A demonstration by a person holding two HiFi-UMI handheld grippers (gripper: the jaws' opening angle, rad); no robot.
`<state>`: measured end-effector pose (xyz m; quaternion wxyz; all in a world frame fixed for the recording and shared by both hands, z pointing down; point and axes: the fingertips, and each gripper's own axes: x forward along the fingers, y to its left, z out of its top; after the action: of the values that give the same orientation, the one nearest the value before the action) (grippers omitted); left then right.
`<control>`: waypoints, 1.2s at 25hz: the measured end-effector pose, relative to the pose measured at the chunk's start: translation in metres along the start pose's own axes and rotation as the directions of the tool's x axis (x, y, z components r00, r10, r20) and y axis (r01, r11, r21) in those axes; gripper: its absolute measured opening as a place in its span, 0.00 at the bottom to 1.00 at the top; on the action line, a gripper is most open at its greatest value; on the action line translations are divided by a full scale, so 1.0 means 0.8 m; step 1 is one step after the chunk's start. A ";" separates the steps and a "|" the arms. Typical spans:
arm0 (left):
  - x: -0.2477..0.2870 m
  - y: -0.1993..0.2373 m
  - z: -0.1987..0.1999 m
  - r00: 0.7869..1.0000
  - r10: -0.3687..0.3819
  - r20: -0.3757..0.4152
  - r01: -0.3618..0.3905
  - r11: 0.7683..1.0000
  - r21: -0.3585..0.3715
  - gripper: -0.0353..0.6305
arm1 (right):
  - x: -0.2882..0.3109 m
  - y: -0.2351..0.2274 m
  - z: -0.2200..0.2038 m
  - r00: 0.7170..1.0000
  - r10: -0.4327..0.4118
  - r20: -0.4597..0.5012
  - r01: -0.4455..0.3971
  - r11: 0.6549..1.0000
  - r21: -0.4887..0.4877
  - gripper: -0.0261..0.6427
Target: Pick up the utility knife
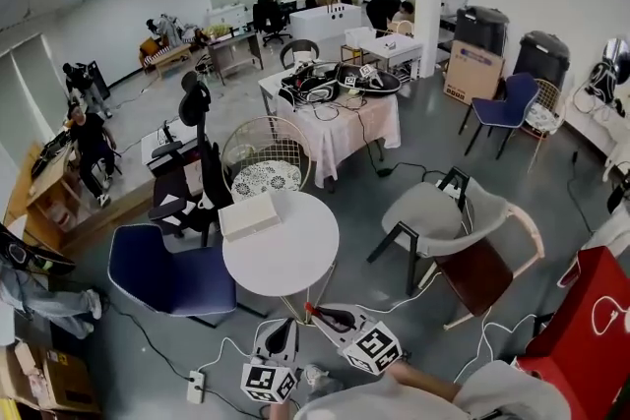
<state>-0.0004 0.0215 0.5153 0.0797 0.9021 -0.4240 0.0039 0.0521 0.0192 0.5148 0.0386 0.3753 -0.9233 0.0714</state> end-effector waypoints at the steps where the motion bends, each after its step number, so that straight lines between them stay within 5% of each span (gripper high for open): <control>1: -0.003 -0.010 0.000 1.000 -0.001 -0.001 0.001 1.000 0.001 0.07 | -0.009 0.003 -0.001 1.000 -0.001 0.001 0.001 1.000 0.002 0.14; 19: -0.114 -0.173 -0.047 0.999 0.037 0.001 -0.037 0.999 0.013 0.07 | -0.179 0.096 -0.055 1.000 0.010 0.016 -0.010 1.000 0.005 0.14; 30: -0.142 -0.215 -0.036 0.999 0.025 0.028 -0.026 0.999 0.040 0.07 | -0.213 0.128 -0.043 0.999 0.018 0.040 -0.016 0.999 -0.035 0.14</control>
<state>0.0606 0.2208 0.5114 0.0554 0.8981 -0.4362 0.0010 0.1033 0.2143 0.5167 0.0260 0.3681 -0.9282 0.0483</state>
